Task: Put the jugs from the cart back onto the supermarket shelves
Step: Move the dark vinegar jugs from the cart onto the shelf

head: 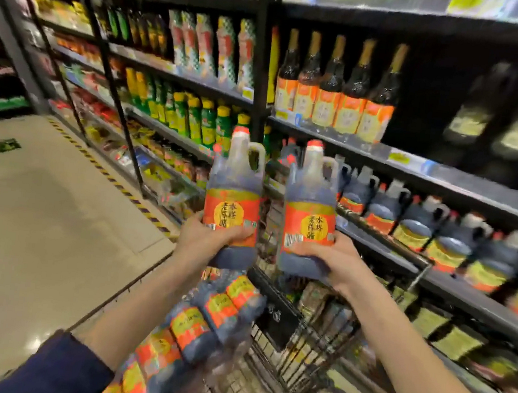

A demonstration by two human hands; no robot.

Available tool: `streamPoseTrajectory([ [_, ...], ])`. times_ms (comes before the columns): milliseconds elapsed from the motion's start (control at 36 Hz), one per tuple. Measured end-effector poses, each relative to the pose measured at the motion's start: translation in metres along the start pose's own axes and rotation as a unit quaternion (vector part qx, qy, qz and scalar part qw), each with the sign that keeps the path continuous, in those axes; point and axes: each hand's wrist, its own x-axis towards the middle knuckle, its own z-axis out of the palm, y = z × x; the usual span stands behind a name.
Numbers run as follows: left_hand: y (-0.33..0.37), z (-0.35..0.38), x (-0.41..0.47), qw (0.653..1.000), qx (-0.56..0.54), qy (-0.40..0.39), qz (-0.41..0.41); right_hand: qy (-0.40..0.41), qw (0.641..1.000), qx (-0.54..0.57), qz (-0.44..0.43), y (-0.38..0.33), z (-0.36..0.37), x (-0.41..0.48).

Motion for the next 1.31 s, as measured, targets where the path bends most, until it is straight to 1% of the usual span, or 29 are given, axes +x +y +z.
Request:
streamPoseTrajectory([
  [139,0.022,0.035,-0.01,0.997,0.008,-0.051,0.058,0.067,0.997,0.017,-0.04,-0.014,-0.036,-0.037],
  [250,0.036,0.069,-0.019,0.991,0.0,-0.107,0.084,0.124,0.99,0.004,-0.074,-0.024,-0.064,-0.065],
  [417,0.05,0.125,-0.037,0.975,0.025,-0.175,0.134,0.215,0.971,0.007,-0.101,-0.034,-0.113,-0.104],
  [500,0.055,0.157,-0.048,0.968,0.023,-0.204,0.144,0.252,0.96,0.009,-0.123,-0.036,-0.142,-0.126],
  [667,0.062,0.227,-0.08,0.954,0.02,-0.258,0.152,0.303,0.941,0.004,-0.148,-0.034,-0.205,-0.17],
  [806,0.067,0.293,-0.109,0.945,0.013,-0.282,0.164,0.338,0.927,0.011,-0.162,-0.035,-0.264,-0.202],
  [1083,0.073,0.41,-0.168,0.912,0.006,-0.326,0.248,0.407,0.895,-0.016,-0.18,-0.026,-0.38,-0.254],
  [1222,0.073,0.456,-0.191,0.891,0.005,-0.349,0.292,0.446,0.876,-0.015,-0.185,-0.017,-0.423,-0.278],
  [1306,0.073,0.481,-0.199,0.879,0.0,-0.371,0.3,0.465,0.864,-0.016,-0.19,-0.014,-0.444,-0.288],
])
